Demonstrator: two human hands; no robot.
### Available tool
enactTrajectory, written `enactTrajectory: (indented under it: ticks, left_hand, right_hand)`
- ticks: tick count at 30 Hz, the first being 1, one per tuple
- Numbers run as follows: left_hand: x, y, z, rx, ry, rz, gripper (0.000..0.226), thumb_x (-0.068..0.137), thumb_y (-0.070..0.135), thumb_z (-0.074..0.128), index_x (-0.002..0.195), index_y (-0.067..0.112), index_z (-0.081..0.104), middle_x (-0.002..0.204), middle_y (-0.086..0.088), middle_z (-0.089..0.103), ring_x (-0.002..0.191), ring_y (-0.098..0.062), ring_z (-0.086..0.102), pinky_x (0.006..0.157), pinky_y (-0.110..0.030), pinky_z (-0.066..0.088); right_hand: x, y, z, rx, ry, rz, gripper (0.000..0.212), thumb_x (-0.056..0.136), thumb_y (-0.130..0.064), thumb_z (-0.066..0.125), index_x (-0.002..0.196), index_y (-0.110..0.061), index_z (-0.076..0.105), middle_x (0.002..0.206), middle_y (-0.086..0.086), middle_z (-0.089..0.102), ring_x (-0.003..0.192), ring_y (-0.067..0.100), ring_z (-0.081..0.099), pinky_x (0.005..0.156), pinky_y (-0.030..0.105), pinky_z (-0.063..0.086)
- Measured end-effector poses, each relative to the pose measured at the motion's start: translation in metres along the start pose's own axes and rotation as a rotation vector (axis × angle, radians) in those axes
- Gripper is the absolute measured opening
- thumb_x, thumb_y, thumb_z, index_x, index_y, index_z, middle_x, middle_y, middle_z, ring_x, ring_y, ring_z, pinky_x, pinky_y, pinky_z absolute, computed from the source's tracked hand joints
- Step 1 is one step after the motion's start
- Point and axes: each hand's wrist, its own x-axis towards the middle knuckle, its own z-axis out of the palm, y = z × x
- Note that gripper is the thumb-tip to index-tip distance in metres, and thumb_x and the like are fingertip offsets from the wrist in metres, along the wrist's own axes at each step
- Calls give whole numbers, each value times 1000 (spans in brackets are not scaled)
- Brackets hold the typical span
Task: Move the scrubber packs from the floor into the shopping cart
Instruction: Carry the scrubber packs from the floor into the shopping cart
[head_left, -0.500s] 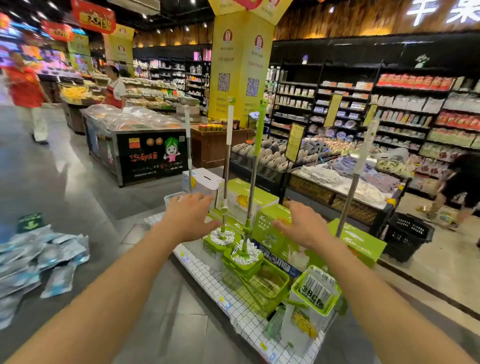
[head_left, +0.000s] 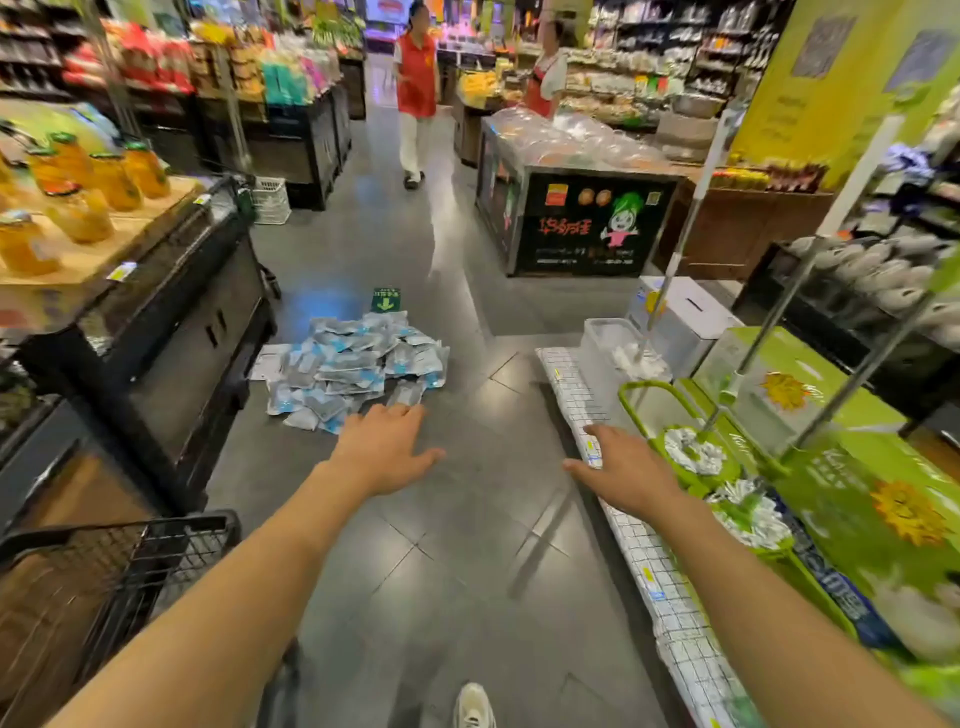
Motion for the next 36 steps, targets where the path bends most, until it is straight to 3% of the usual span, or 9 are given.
enactTrajectory:
  ticks: [9,15,22,26,36]
  left_hand:
    - [123,-97,11,-62,-91,-242,78,95,70,43,155,22,32,153,-7,46,139,-31,44,107,-50,43]
    - [221,-145,11,-120,-97,-305,70,95,68,45,147,22,40,144,-7,53,131,-32,50,102,-48,47]
    - [333,-228,8,-169,-96,-300,58,97,61,49,141,24,45,138,-7,56,125,-31,54,96,-45,50]
    - [404,-289,8,-182,-97,-302,62,97,60,50,146,23,42,136,-5,57,126,-30,55,93,-42,49]
    - [583,-383,3,-265,-168,-296,61,98,57,51,147,22,42,140,-8,57,124,-29,57,96,-44,52]
  right_hand:
    - [188,-44,28,82,-133,-97,74,94,-64,55,153,-22,39,153,7,48,134,29,51,105,46,46]
    - [314,-75,19,69,-175,-143,73,94,-64,53,152,-23,39,156,3,45,137,26,49,104,44,47]
    - [461,-138,31,54,-228,-181,73,94,-65,53,152,-22,39,154,4,47,136,27,49,102,42,47]
    - [542,-182,43,75,-262,-160,70,96,-62,53,152,-21,40,154,4,47,137,26,49,104,40,45]
    - [719,-244,37,152,-314,-55,68,97,-56,57,153,-23,39,157,7,44,143,29,43,110,41,39]
